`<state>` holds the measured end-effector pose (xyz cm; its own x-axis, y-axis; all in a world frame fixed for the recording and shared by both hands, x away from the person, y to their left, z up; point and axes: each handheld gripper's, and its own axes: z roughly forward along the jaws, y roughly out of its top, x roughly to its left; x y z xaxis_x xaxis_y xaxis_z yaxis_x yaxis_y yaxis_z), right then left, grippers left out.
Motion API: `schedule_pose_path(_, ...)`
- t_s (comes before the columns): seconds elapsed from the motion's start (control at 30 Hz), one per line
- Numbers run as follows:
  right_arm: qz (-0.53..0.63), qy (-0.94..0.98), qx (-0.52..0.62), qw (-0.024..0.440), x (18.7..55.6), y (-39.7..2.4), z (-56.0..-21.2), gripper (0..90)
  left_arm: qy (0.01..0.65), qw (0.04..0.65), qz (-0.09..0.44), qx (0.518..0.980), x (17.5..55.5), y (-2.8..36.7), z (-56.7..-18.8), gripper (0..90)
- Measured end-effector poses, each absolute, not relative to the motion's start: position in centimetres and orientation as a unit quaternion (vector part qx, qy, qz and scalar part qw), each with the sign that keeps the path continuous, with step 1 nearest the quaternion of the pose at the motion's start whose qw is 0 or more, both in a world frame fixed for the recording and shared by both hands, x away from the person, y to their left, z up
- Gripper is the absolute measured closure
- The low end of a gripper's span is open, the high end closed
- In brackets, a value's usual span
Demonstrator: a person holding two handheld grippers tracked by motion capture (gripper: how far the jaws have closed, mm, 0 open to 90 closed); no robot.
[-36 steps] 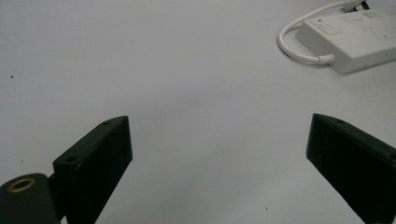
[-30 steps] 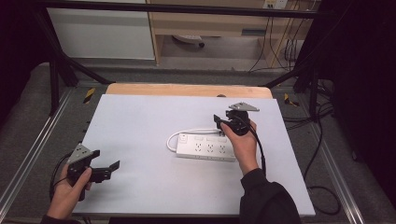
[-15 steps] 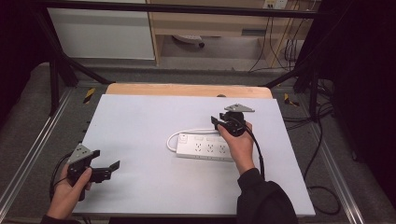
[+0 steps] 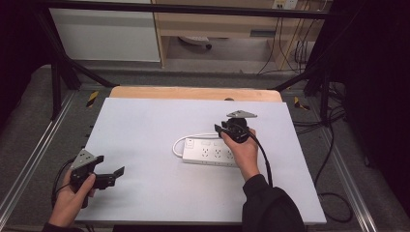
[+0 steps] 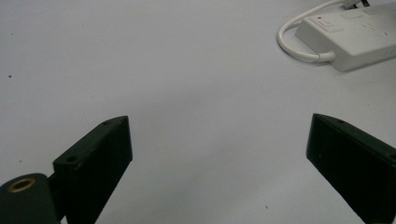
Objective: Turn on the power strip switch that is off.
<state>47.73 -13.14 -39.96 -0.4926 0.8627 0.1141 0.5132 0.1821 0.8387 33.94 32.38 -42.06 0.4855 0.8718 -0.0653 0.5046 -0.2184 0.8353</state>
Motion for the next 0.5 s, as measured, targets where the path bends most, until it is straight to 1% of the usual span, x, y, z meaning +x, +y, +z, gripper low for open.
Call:
schedule_pose_path(0.17,0.437,0.748,0.463,0.19,47.8,-12.7,-40.6,68.4,0.458,0.425,0.216,0.75,33.9,32.4,-42.1,7.0)
schedule_pose_path(0.5,0.434,0.749,0.462,0.193,47.8,-12.4,-41.2,73.2,0.458,0.424,0.215,0.751,33.9,32.4,-42.1,7.0)
